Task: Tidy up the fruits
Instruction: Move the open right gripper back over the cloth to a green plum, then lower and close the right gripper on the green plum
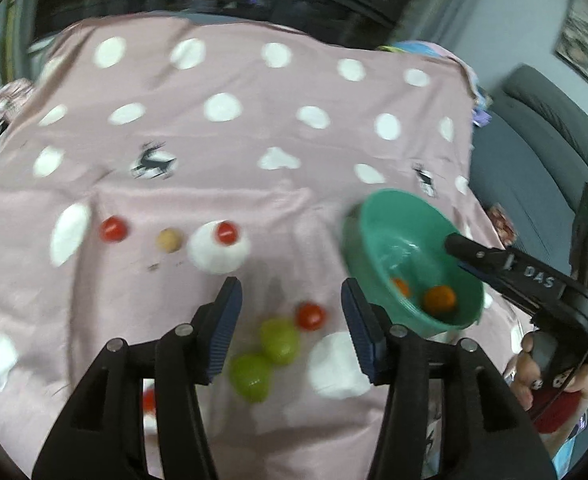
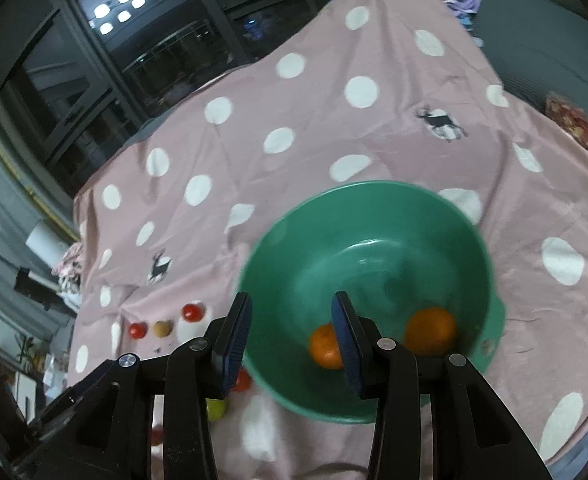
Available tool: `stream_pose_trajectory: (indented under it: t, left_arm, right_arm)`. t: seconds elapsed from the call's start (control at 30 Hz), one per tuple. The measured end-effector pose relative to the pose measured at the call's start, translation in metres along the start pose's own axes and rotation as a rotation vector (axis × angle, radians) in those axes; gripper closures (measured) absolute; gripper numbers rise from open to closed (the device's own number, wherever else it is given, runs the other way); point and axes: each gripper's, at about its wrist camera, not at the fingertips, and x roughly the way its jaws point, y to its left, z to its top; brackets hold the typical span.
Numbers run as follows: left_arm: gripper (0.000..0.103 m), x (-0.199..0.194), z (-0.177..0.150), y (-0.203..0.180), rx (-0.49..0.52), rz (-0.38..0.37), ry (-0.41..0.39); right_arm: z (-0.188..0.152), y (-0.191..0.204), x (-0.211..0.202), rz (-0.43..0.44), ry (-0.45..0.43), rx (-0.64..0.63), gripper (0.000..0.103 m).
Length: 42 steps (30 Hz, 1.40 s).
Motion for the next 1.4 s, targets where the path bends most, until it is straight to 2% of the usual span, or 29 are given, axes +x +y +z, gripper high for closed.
stream_pose_trajectory:
  t: [0.13, 0.23, 0.5, 0.6, 0.8, 0.87, 1.03, 1.2, 1.4]
  left_arm:
    - [0.051, -0.006, -0.013, 0.026, -0.057, 0.03, 0.019]
    - [0.052, -0.001, -0.026, 0.04, -0.09, 0.01, 0.067]
    - [0.054, 0.029, -0.046, 0.035, -0.082, -0.063, 0.198]
    - [0.061, 0.038, -0.049, 0.035, -0.111, -0.095, 0.234]
    - [0.07, 0.051, -0.056, 0.03, -0.114, -0.08, 0.281]
    - [0.073, 0.056, -0.058, 0.03, -0.118, -0.083, 0.289]
    - [0.071, 0.058, -0.058, 0.037, -0.159, -0.105, 0.29]
    - [0.072, 0.05, -0.053, 0.052, -0.181, -0.074, 0.257]
    - [0.072, 0.045, -0.042, 0.078, -0.222, -0.037, 0.231]
  right_arm:
    - [-0.005, 0.021, 0.002, 0.06, 0.028, -0.045, 0.06]
    - [-0.01, 0.042, 0.01, 0.108, 0.069, -0.086, 0.06]
    - [-0.032, 0.089, 0.044, 0.176, 0.212, -0.194, 0.06]
    - [-0.038, 0.099, 0.054, 0.181, 0.244, -0.209, 0.06]
    - [-0.046, 0.105, 0.059, 0.183, 0.275, -0.227, 0.06]
    - [-0.047, 0.105, 0.062, 0.18, 0.285, -0.229, 0.06]
    - [-0.05, 0.111, 0.071, 0.175, 0.312, -0.224, 0.06]
    - [-0.057, 0.12, 0.083, 0.172, 0.351, -0.242, 0.06]
    - [-0.065, 0.131, 0.097, 0.22, 0.407, -0.244, 0.06]
